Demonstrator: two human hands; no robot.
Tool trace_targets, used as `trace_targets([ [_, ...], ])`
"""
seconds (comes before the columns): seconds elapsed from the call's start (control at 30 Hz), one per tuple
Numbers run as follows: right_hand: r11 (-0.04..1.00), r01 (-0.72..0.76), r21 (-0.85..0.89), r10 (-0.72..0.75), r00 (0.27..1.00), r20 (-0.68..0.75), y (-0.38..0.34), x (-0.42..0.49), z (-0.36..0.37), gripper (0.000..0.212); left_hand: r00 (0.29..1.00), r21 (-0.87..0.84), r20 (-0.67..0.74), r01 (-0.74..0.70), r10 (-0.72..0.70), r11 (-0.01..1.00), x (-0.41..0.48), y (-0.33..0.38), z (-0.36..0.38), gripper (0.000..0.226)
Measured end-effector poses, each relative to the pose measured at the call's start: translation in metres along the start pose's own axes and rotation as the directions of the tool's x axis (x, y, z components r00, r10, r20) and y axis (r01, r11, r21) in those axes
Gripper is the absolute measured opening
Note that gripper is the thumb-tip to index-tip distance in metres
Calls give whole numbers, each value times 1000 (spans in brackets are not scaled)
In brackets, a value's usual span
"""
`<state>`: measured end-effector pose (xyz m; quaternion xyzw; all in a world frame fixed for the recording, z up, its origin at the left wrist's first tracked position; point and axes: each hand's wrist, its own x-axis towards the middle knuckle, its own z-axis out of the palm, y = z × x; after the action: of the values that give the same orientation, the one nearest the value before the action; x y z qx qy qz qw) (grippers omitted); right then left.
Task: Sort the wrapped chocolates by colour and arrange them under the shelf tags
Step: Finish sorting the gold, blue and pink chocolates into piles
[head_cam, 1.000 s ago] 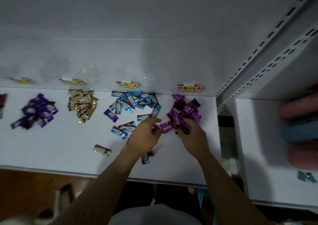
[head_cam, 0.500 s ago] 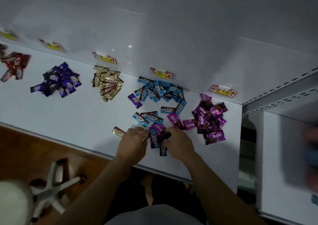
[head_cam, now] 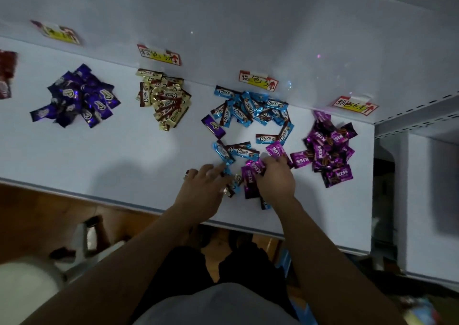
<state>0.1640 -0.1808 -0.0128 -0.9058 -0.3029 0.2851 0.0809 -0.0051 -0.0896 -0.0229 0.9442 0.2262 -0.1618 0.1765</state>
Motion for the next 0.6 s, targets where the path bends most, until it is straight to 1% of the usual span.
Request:
trace_targets([
  [0.1, 997, -41, 70, 43, 999, -24, -4, -5, -3, 20, 999, 42, 49, 13, -15, 999, -4, -19, -6, 53],
  [0.23, 974, -120, 191, 135, 988, -69, -7, -25, -10, 15, 1000, 73, -13, 11, -10, 997, 0, -16, -19, 45],
  [0.3, 961, -149, 234, 174, 981, -89, -2, -38, -15, 16, 997, 40, -55, -49, 52, 998, 10, -6, -22, 40],
  [0.37, 957, -178, 229, 206, 972, -109, 8, -46, -18, 20, 981, 64, -68, -179, 183, 982, 22, 11, -23, 39],
  [0.43, 964, -187, 190, 210, 971, -111, 20, -51, -20, 22, 946, 97, -20, -321, 325, 942, 31, 28, -18, 47],
  [0.47, 967, -180, 178, 202, 973, -113, 25, -51, -21, 21, 929, 110, 10, -369, 370, 923, 35, 34, -15, 52],
  [0.53, 972, -151, 180, 176, 975, -132, 31, -48, -24, 20, 916, 160, 31, -399, 399, 903, 43, 38, -11, 60],
  [0.6, 974, -111, 199, 146, 974, -171, 30, -40, -28, 20, 917, 205, 7, -392, 400, 897, 49, 38, -11, 62],
])
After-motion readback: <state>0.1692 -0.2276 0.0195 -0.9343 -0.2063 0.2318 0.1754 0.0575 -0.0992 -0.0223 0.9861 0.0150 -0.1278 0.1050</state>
